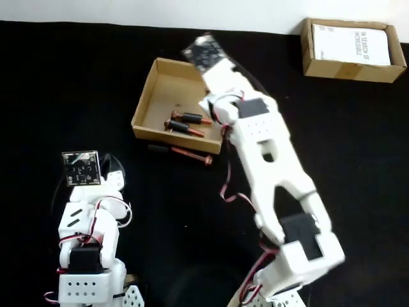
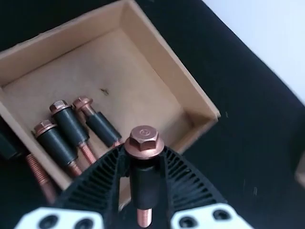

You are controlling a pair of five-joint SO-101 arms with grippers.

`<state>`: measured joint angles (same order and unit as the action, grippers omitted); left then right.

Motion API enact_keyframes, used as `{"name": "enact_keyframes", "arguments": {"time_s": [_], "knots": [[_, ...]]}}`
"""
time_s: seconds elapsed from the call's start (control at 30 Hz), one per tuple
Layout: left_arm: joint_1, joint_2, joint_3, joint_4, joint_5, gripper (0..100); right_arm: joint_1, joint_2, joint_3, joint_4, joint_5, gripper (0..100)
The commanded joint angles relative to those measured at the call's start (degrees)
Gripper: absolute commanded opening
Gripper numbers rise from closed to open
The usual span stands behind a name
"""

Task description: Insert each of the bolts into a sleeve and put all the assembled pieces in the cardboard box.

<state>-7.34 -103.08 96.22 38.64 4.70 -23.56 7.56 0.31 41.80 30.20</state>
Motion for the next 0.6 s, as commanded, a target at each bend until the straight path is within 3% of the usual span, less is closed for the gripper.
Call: {"name": "enact_keyframes", "arguments": {"time_s": [0.0,0.33,0.5,0.57], "knots": [[1.36,-0.40,0.92,7.12,0.18,1,-2.59,6.29,-10.42,-1.45,5.45,0.6],[2.07,-0.40,0.92,7.03,0.18,1,-7.08,16.84,-16.40,-0.31,13.71,1.2],[2.07,-0.40,0.92,7.03,0.18,1,-7.96,16.57,-15.43,9.63,13.80,17.6],[2.07,-0.40,0.92,7.03,0.18,1,-8.04,16.48,-16.75,13.05,13.71,19.9]]}}
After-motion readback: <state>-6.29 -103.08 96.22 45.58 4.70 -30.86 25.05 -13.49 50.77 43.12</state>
